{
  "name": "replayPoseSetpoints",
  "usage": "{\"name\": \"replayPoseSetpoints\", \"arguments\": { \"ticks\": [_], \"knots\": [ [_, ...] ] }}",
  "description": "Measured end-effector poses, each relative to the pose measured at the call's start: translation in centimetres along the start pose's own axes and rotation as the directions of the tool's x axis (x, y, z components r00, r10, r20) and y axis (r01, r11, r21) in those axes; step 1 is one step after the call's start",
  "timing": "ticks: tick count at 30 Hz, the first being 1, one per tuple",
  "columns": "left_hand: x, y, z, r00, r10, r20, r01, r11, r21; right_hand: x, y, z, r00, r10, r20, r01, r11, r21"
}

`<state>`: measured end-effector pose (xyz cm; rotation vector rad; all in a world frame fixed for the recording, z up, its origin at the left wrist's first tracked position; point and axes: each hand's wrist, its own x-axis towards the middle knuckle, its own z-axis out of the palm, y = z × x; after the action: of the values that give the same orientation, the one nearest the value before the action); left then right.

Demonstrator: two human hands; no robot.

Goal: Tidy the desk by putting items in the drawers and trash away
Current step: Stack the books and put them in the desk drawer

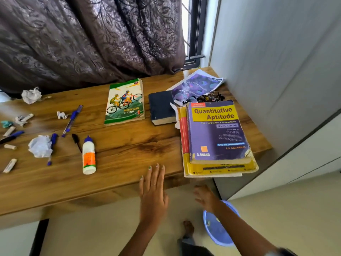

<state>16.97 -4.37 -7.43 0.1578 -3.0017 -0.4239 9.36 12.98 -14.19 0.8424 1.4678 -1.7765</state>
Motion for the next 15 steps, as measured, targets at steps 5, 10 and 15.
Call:
{"name": "replayPoseSetpoints", "arguments": {
  "ticks": [5,10,15],
  "knots": [
    [-1.6,1.5,0.5,0.999,-0.032,0.013,0.032,0.999,-0.005,3.1,-0.4,0.7,0.996,-0.007,-0.089,0.025,0.979,0.203],
    [-4.4,2.0,1.3,0.997,0.021,0.069,-0.025,0.999,0.048,3.7,0.6,0.4,1.000,-0.026,-0.011,0.028,0.933,0.359],
    [-8.1,2.5,2.7,0.995,0.015,0.096,-0.022,0.998,0.066,4.4,1.3,0.4,0.998,-0.045,0.052,0.018,0.902,0.431]
  ]
}}
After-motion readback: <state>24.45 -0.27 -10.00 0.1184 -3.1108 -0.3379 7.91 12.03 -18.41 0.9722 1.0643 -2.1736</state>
